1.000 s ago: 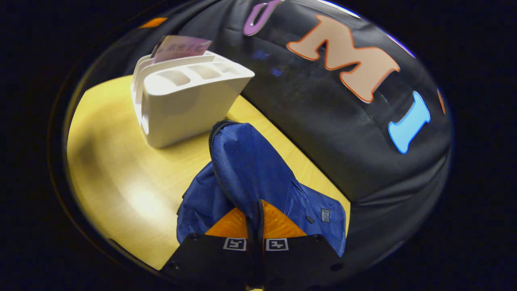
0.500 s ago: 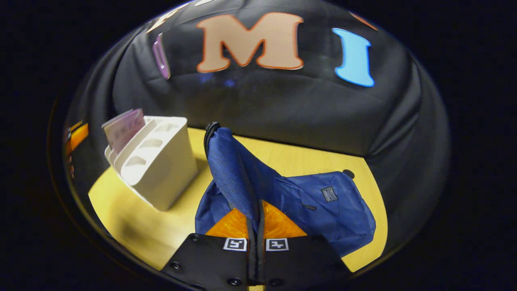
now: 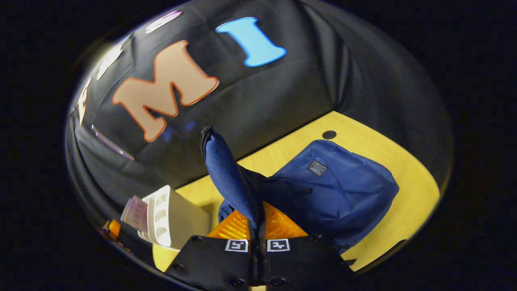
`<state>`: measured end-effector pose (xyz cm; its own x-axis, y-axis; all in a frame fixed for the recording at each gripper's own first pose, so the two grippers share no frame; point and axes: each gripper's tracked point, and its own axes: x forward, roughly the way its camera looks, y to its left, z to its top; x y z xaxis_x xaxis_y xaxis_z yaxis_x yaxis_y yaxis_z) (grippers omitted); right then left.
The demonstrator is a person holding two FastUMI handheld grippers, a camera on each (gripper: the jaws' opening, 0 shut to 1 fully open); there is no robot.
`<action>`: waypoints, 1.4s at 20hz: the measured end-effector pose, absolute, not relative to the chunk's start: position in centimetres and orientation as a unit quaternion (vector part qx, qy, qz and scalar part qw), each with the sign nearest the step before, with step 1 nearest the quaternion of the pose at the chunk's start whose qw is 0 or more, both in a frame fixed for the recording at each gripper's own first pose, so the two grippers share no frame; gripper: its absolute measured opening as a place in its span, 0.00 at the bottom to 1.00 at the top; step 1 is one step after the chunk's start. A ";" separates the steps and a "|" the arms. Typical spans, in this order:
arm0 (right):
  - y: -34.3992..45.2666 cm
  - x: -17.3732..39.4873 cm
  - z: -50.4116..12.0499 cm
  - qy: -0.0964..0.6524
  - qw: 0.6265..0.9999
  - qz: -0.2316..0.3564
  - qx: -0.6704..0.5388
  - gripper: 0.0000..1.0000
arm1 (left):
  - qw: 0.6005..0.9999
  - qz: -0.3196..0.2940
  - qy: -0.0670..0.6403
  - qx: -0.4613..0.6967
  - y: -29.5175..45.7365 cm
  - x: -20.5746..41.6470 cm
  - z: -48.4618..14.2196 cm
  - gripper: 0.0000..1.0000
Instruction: Open the schoolbag, grab two books from the bookshelf and put them into the schoolbag.
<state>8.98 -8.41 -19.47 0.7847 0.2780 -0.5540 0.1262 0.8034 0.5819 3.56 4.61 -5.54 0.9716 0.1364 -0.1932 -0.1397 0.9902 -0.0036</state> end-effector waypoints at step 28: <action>-8.3 9.4 -19.8 0.313 0.898 0.035 0.308 0.03 | 0.871 -0.045 0.489 0.033 6.8 15.9 -16.0 0.88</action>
<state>9.37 -8.30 -19.76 0.8018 0.2557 -0.5401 0.1303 0.8073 0.5756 15.90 6.77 -16.01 0.5183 -0.0469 -0.8539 0.1116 0.9937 0.0132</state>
